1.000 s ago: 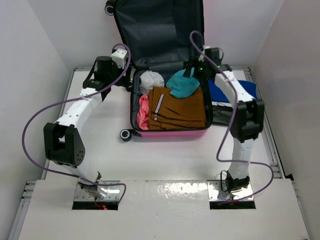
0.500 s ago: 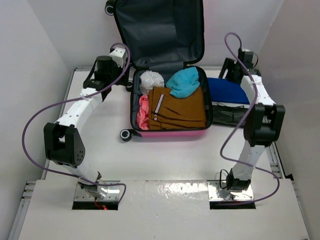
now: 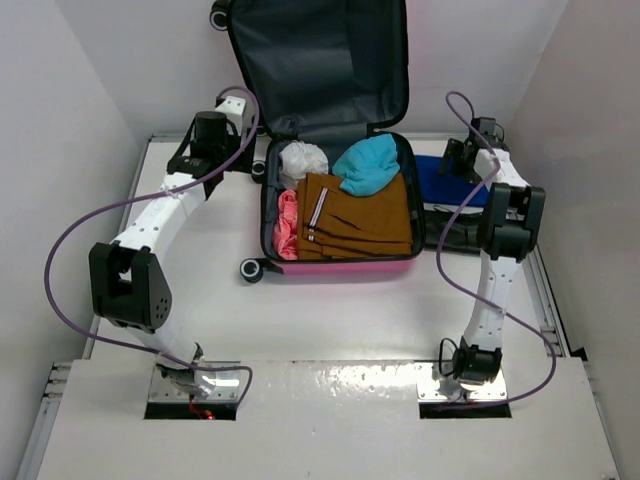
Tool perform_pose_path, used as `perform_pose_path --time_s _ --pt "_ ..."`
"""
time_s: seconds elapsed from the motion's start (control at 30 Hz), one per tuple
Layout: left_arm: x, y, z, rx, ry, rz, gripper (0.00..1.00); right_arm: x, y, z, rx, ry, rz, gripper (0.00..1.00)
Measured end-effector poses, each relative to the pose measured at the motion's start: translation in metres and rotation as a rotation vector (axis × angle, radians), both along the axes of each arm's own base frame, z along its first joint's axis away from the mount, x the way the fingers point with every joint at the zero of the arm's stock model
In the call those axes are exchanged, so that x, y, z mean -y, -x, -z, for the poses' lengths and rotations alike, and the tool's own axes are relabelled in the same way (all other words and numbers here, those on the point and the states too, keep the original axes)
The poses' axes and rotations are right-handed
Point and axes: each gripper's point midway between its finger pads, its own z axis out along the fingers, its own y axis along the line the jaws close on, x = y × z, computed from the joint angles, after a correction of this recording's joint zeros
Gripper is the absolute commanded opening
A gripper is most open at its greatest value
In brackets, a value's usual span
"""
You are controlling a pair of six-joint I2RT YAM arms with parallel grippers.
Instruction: Pack the luggage
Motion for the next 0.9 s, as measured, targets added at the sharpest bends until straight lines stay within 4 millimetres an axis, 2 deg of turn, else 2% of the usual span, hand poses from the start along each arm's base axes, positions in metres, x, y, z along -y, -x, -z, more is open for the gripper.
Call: perform_pose_path --time_s 0.17,0.27,0.37,0.4,0.5,0.53,0.57,0.8,0.9 --pt "-0.006 0.002 0.005 -0.023 -0.021 -0.03 0.89 -0.004 0.006 0.033 -0.108 0.004 -0.04 0.81" --pt "-0.008 0.003 0.007 -0.032 -0.029 -0.036 0.89 -0.005 -0.005 0.03 -0.144 0.022 -0.068 0.78" --pt "-0.009 0.002 0.007 -0.036 -0.034 -0.041 0.89 -0.005 -0.011 0.034 -0.173 0.051 -0.095 0.61" --pt "-0.009 0.001 0.007 -0.036 -0.035 -0.041 0.89 -0.007 -0.007 0.035 -0.191 0.054 -0.107 0.44" --pt "-0.009 -0.002 0.007 -0.035 -0.037 -0.04 0.89 -0.012 0.001 0.037 -0.225 0.055 -0.136 0.2" --pt "-0.008 -0.003 0.006 -0.034 -0.036 -0.04 0.89 -0.013 0.003 0.038 -0.232 0.055 -0.143 0.04" --pt "-0.008 -0.004 0.006 -0.033 -0.036 -0.038 0.89 -0.013 0.005 0.037 -0.239 0.057 -0.15 0.0" --pt "-0.004 -0.007 0.005 -0.033 -0.032 -0.015 0.89 -0.01 0.024 0.028 -0.282 -0.011 -0.15 0.0" --pt "-0.002 -0.006 0.006 -0.038 -0.025 -0.006 0.89 -0.014 0.025 0.003 -0.223 -0.095 -0.142 0.0"
